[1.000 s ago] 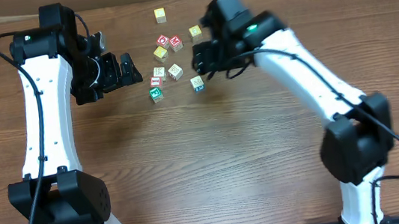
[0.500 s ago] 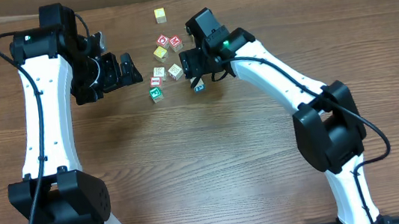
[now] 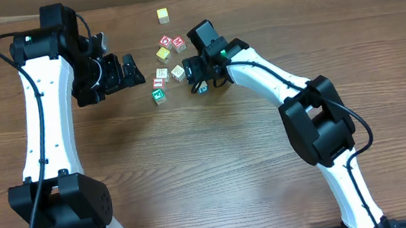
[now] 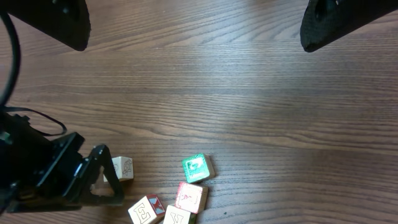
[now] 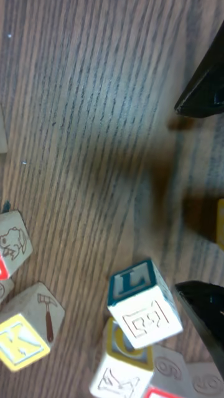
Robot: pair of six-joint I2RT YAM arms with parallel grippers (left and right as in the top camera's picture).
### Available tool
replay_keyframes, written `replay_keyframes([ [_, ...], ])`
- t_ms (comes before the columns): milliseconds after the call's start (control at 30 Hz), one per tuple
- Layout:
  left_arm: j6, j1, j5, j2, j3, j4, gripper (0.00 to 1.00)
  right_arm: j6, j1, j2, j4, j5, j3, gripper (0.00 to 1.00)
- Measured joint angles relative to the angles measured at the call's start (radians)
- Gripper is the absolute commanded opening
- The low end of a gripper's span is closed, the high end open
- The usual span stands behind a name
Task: Flip 5 blocks
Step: 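Swing the right arm over and lower its gripper onto a yellow-bordered block, then grasp the yellow-bordered block with the right gripper and lift it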
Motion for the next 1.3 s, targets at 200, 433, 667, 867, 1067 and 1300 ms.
replay_keyframes([
  [200, 0.0, 0.0, 0.0, 0.0, 0.0, 0.0, 1.0, -0.001, 0.002, 0.021, -0.024, 0.002, 0.0, 0.66],
  [433, 0.0, 0.0, 0.0, 0.0, 0.0, 0.0, 1.0, -0.001, 0.003, 0.021, -0.048, 0.006, 0.003, 0.56],
  [667, 0.0, 0.0, 0.0, 0.0, 0.0, 0.0, 1.0, -0.003, 0.006, 0.02, -0.14, 0.01, 0.031, 0.48],
  [867, 0.0, 0.0, 0.0, 0.0, 0.0, 0.0, 1.0, 0.0, 0.008, 0.003, -0.245, 0.002, 0.069, 0.49],
  [1067, 0.0, 0.0, 0.0, 0.0, 0.0, 0.0, 1.0, 0.001, 0.009, -0.023, -0.27, -0.001, 0.076, 0.55],
  [1300, 0.0, 0.0, 0.0, 0.0, 0.0, 0.0, 1.0, -0.011, 0.021, -0.023, -0.261, -0.027, 0.065, 0.55],
])
